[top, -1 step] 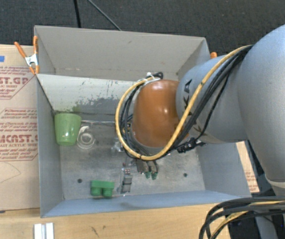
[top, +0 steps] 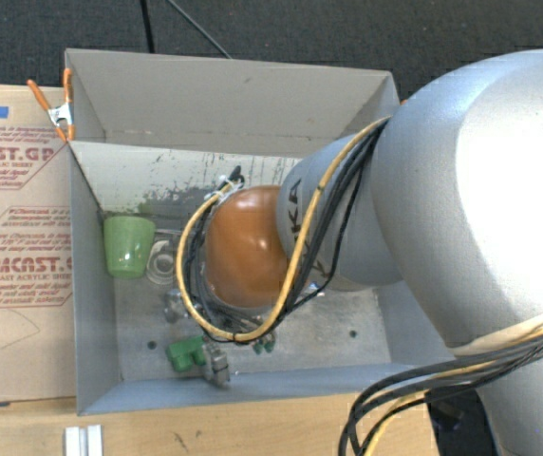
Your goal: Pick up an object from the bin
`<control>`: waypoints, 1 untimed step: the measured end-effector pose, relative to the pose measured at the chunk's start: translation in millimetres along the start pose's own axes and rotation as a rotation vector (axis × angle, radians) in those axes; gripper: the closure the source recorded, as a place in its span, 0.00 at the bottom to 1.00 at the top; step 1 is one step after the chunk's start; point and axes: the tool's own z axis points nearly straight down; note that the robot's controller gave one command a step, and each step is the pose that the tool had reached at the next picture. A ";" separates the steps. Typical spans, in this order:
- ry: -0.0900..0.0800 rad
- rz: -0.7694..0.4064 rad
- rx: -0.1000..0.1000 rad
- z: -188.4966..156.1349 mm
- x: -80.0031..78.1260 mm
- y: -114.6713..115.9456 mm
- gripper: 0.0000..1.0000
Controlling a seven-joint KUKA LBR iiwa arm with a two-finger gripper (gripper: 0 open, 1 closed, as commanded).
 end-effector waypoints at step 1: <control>0.015 0.001 -0.002 1.4 4.0 0.7 1.00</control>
Offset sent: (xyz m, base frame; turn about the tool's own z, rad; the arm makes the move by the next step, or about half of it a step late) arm 0.0000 0.0000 0.0000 0.0000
